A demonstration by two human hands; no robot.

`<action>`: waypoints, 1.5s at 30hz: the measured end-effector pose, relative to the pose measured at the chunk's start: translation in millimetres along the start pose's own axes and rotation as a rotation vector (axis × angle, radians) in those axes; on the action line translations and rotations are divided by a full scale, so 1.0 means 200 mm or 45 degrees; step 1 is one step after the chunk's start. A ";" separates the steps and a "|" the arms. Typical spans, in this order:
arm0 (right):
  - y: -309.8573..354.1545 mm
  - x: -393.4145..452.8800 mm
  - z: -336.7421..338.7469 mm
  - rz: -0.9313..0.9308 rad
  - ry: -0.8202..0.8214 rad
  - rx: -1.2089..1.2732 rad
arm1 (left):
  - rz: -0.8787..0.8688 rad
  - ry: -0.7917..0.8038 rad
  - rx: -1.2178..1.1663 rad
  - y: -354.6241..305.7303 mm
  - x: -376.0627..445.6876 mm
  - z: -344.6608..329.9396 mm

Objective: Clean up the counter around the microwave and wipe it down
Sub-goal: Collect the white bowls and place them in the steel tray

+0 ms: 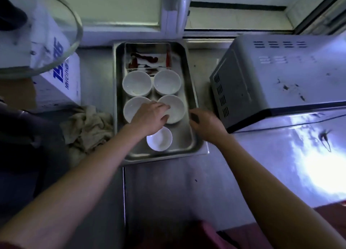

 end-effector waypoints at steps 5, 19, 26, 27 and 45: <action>-0.16 -0.31 0.09 -0.052 -0.080 -0.034 | -0.027 0.117 0.124 -0.28 -0.07 -0.07; -1.02 -1.07 0.42 -0.285 -0.227 0.058 | -0.143 0.302 0.216 -1.31 -0.26 -0.38; -1.54 -1.55 0.70 -0.421 -0.353 0.111 | -0.341 0.287 0.203 -2.05 -0.34 -0.55; -1.61 -1.61 0.74 -0.436 -0.368 0.112 | -0.367 0.289 0.200 -2.15 -0.35 -0.58; -2.44 -2.36 1.08 -0.823 -0.545 0.080 | -0.620 0.492 0.178 -3.17 -0.23 -1.18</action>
Point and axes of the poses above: each hand's wrist, its own x-axis towards the middle knuckle, its own z-axis out of the back of the hand, y = z × x, the point moved 8 cm from there along x, towards the middle knuckle, and after that the axes turned 13 degrees about -y, right-handed, at the moved point
